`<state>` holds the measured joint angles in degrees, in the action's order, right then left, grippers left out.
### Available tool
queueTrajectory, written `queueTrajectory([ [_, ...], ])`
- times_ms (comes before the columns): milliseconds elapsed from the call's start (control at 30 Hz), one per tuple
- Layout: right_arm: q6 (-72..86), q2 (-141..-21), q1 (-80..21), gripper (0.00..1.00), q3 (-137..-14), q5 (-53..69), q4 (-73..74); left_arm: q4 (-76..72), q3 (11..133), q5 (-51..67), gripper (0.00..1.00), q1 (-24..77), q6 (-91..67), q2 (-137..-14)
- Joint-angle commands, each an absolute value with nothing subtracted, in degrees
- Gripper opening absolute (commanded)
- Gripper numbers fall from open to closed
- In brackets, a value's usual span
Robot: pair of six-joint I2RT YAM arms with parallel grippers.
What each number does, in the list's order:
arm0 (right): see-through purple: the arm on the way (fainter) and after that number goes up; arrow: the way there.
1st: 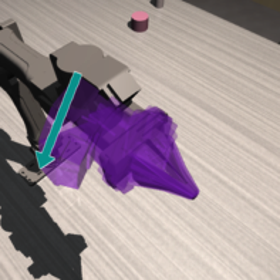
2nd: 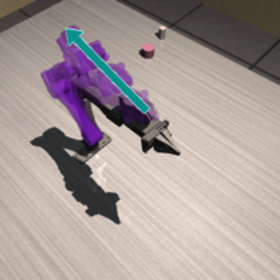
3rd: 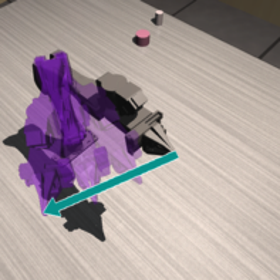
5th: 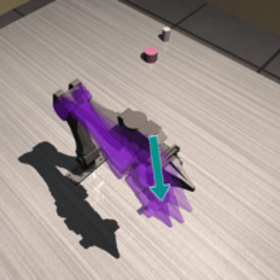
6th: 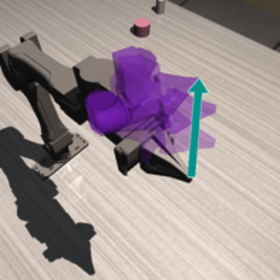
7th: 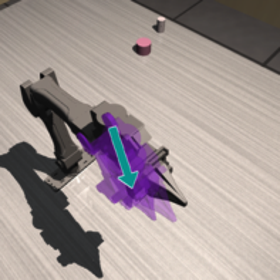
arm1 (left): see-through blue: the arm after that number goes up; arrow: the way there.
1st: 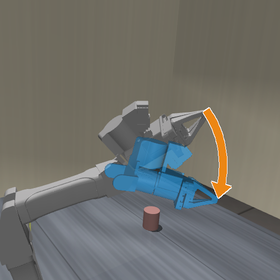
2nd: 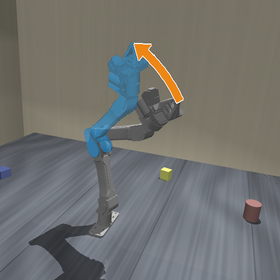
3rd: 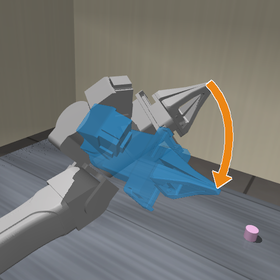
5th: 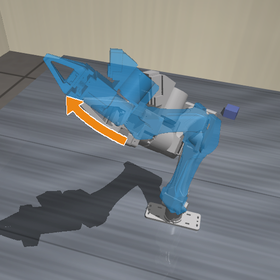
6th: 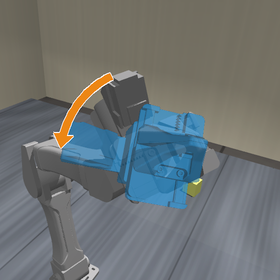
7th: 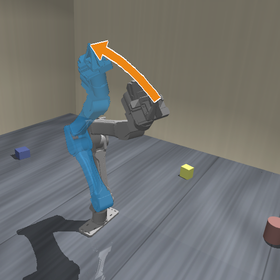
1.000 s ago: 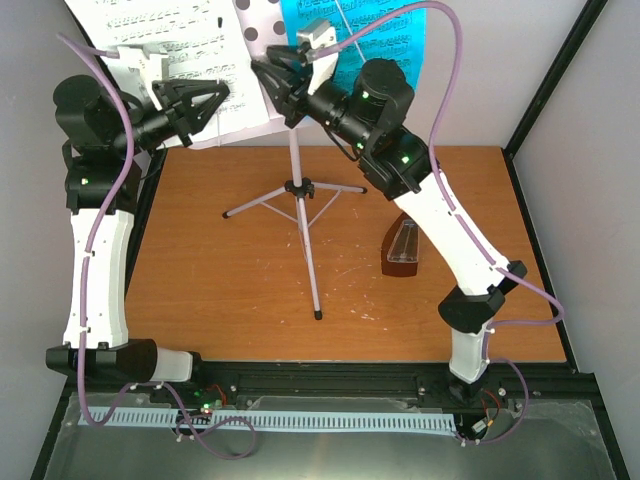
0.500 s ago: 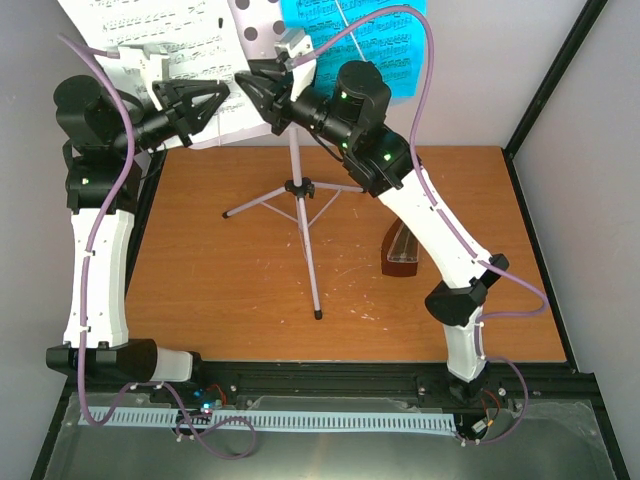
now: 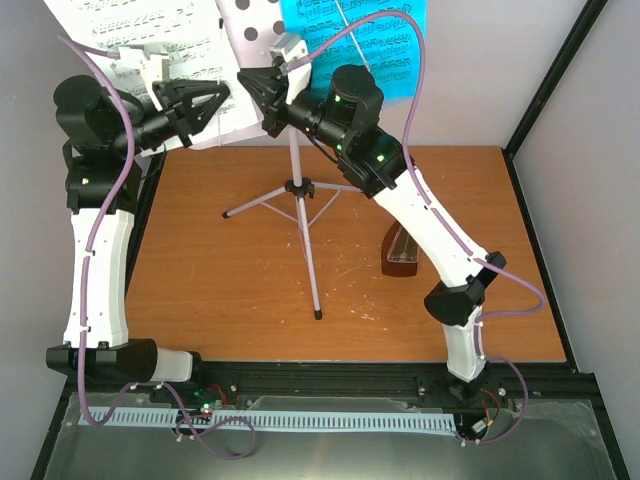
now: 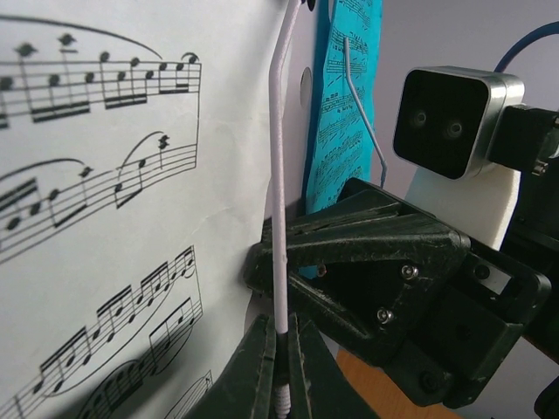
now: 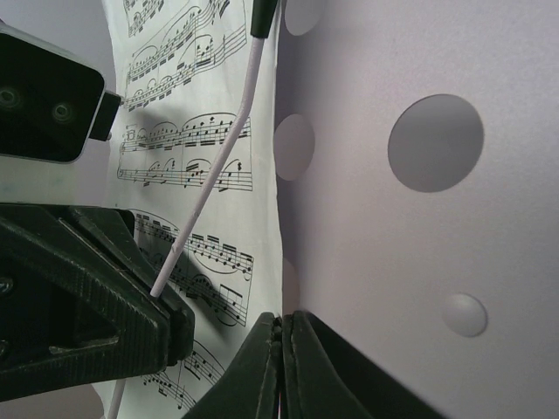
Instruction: Pack up the instrument practice props
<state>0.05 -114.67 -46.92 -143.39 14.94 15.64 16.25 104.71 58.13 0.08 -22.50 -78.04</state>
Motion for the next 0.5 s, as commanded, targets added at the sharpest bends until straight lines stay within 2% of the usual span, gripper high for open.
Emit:
queueTrajectory([
  [0, 0.0, -111.2, -46.7, 0.03, -138.0, 11.0, 10.2, 19.4, 103.8, 60.1, 0.0, 0.3, -21.8, -77.5],
  [267, -1.5, -100.9, -46.8, 0.03, -122.6, 2.7, 1.3, 19.3, 104.1, 60.2, 0.0, 0.3, -21.9, -77.3],
  [467, -2.6, -97.7, -46.8, 0.03, -117.7, 0.2, -0.2, 19.0, 104.0, 60.2, 0.0, 0.3, -22.2, -77.5],
])
